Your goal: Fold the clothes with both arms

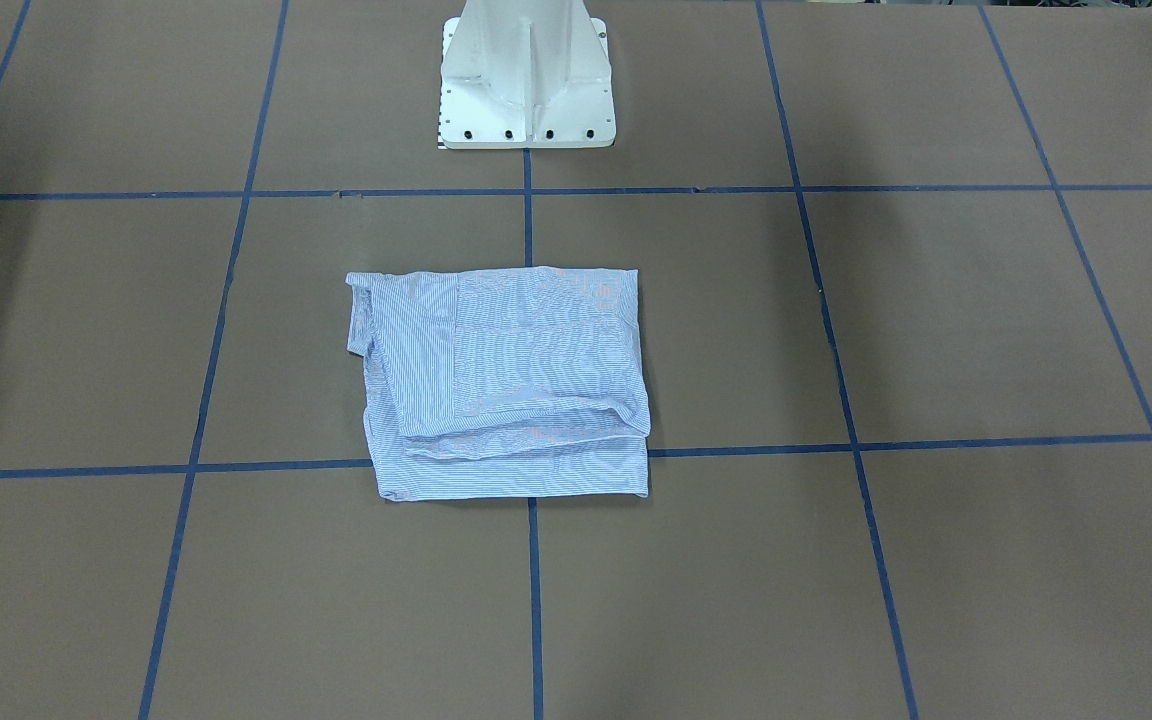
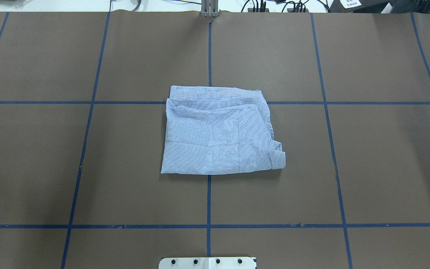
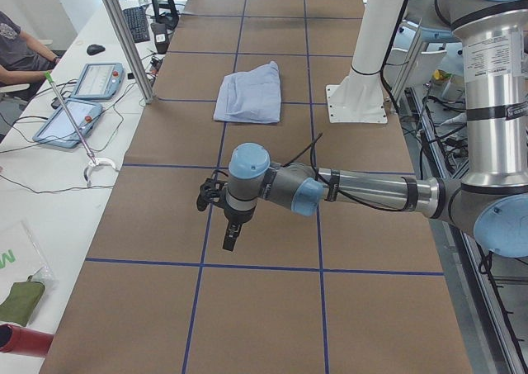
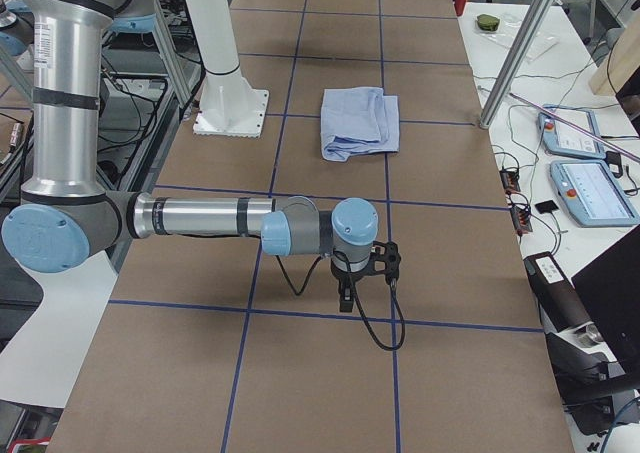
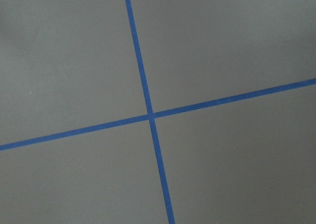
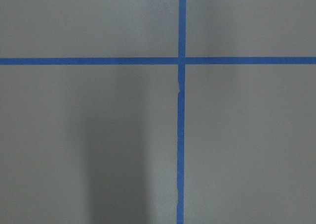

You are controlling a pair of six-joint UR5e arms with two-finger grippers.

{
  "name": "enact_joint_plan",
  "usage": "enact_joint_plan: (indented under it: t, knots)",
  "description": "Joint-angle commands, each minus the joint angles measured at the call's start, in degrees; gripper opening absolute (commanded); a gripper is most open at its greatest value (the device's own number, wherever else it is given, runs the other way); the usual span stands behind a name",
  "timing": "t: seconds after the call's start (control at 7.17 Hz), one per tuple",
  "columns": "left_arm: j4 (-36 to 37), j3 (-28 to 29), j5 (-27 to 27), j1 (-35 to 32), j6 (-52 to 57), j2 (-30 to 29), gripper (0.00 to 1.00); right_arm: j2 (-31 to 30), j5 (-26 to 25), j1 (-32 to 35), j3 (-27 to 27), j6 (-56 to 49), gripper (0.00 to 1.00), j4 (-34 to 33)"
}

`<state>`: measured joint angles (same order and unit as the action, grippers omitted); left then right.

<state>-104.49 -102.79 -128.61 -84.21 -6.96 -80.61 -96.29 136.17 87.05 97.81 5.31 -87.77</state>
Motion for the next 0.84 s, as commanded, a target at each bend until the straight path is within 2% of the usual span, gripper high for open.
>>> enact_joint_plan:
  t: [0.0,0.28,0.7]
  knots:
    - [1.39,1.45,-3.30,-0.34,6.29,1.67,1.00,-0.04,0.32,0.14,-0.25,0.14,1.00,-0.47]
    - [3.83,1.81,-3.75,-4.19,10.39,1.16,1.00,-0.04,0.58,0.14,-0.16,0.14,1.00,-0.64]
    - [14.02,-5.29,-3.76,-5.09,10.39,0.80,1.00,-0.13,0.67,0.14,-0.16,0.14,1.00,-0.73]
